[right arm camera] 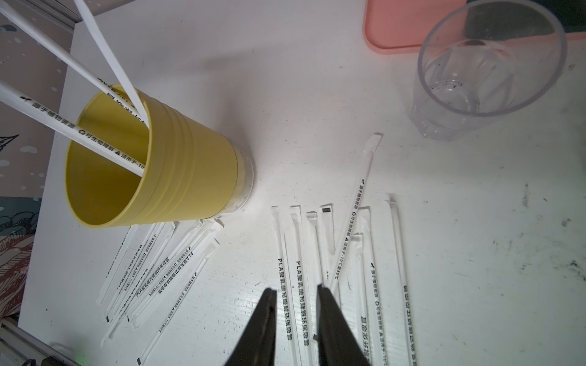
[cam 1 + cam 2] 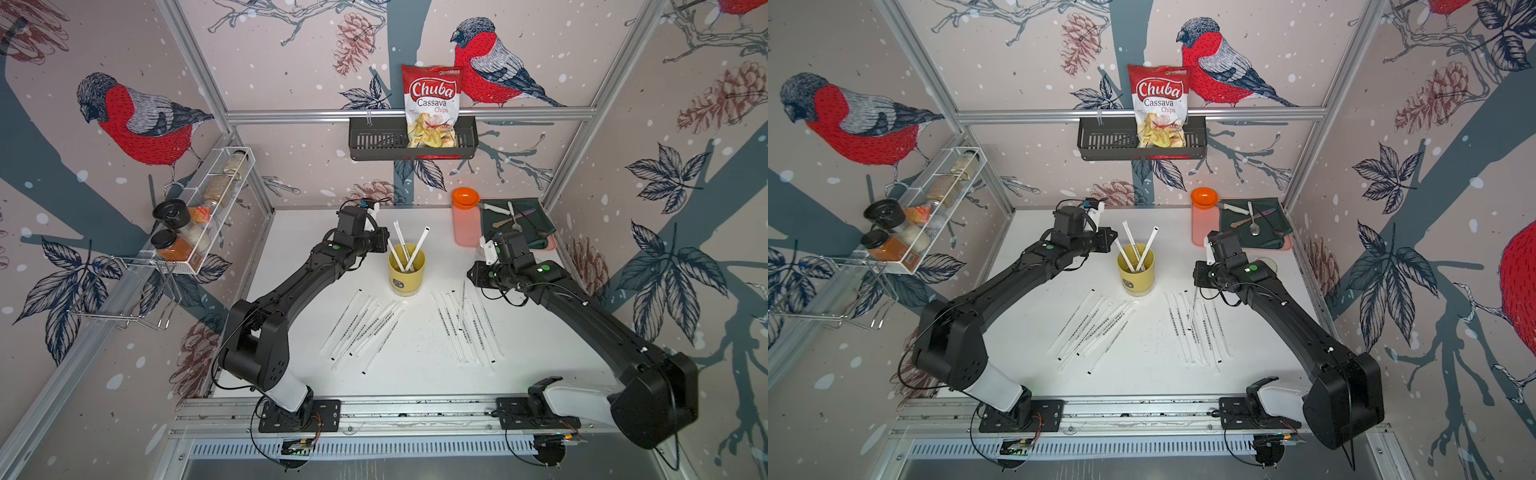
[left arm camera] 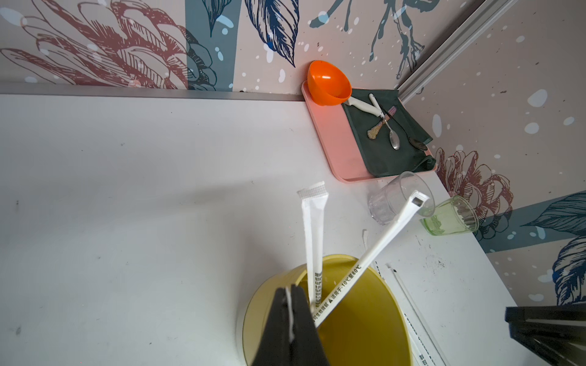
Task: Take the straws out of the storage container
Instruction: Pick up the straw from the container.
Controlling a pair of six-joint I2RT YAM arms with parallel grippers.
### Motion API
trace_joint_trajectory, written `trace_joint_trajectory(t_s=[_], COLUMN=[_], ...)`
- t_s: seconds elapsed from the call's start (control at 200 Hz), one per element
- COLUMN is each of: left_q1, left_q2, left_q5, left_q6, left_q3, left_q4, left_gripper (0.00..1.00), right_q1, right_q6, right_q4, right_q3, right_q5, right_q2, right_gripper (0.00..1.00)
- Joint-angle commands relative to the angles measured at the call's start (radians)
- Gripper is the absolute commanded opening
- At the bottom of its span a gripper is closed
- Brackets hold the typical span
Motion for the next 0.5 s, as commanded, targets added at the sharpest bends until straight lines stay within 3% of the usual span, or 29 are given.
trace_joint_trajectory(t_s=[0.0,0.165,0.33,0.495], left_q1=[0.0,-0.006,-0.011,-0.015], left_q2=[-0.038,-0.143,-0.335,-0.45], left_q5=[0.015,-0.035,-0.178,-0.377], left_q6=[0.039,0.099,0.17,0.224], left_q3=[0.035,0.11,0.13,0.235], left_q4=[-0.048,-0.181,-0.252,-0.502], left_gripper=[0.04,0.04,0.03,0.01], right_q1=[-0.001,0.0,0.0,0.0], right_q6=[-0.014,-0.014,-0.013,-0.013], right_q4=[0.026,0.036,0.051,0.056], right_q3=[-0.003,-0.01,-0.025,-0.039], right_q5=[-0.007,-0.013,-0.029,-0.034], right_q2=[-0.03,-0.05,-0.066,-0.087], right_gripper=[0.27,0.27,0.27,0.27])
